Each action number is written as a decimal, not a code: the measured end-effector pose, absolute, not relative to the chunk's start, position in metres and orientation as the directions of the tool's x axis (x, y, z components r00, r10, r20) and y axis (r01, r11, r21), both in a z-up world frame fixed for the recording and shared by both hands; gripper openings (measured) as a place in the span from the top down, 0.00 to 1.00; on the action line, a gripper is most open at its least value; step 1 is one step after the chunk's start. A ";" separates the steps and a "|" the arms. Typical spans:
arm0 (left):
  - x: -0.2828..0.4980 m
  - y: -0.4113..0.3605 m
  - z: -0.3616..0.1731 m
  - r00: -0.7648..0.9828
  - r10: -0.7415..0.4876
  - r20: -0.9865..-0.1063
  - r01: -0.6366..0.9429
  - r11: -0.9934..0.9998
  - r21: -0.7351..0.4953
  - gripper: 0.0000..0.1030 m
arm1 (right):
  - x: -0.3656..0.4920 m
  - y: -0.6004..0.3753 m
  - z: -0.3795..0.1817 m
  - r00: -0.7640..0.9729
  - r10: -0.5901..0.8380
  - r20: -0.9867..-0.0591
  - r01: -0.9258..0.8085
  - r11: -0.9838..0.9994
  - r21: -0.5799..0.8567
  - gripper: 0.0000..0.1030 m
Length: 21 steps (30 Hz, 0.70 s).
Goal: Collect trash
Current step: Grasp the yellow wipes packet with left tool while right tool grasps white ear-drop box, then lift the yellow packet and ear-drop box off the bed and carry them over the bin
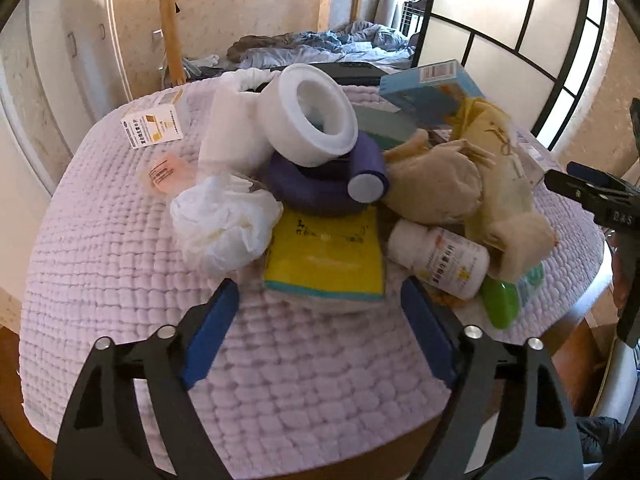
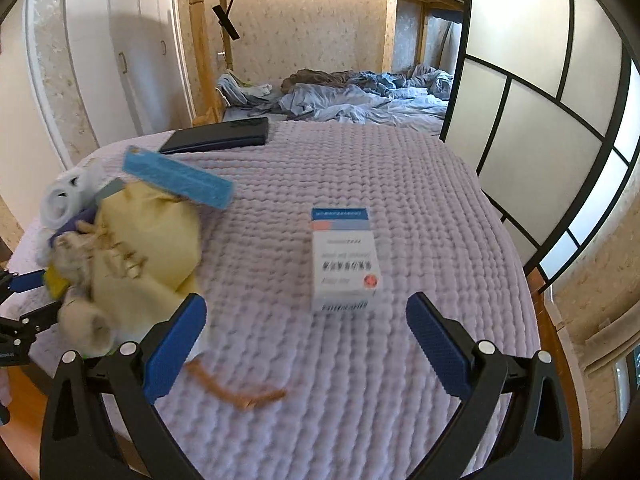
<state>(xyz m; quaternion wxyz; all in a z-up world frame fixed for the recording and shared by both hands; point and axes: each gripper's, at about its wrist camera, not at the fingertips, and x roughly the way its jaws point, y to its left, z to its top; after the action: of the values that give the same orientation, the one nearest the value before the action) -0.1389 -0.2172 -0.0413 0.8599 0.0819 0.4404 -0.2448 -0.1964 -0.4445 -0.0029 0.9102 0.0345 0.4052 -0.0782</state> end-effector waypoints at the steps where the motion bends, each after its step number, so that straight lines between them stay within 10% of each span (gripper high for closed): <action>1: -0.138 -0.219 -0.041 0.495 -0.345 -0.797 0.494 0.867 -0.067 0.21 | -0.191 -0.449 -0.005 0.655 -0.120 -0.746 0.176 0.984 -0.004 0.04; 6: -0.134 -0.228 -0.042 0.517 -0.315 -0.796 0.502 0.865 -0.016 0.27 | -0.171 -0.463 -0.013 0.638 -0.117 -0.761 0.189 0.982 0.008 0.06; 15: -0.134 -0.223 -0.038 0.531 -0.310 -0.788 0.504 0.864 0.000 0.45 | -0.151 -0.461 -0.027 0.604 -0.091 -0.792 0.134 0.991 -0.011 0.58; 21: -0.137 -0.222 -0.032 0.532 -0.319 -0.785 0.499 0.867 -0.014 0.47 | -0.160 -0.455 -0.020 0.626 -0.062 -0.777 0.099 0.995 0.000 0.60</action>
<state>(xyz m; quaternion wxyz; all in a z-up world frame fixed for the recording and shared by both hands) -0.1373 -0.2217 -0.0324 0.8687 0.1065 0.4227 -0.2352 -0.1596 -0.4547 -0.0201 0.9014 0.0214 0.4302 -0.0447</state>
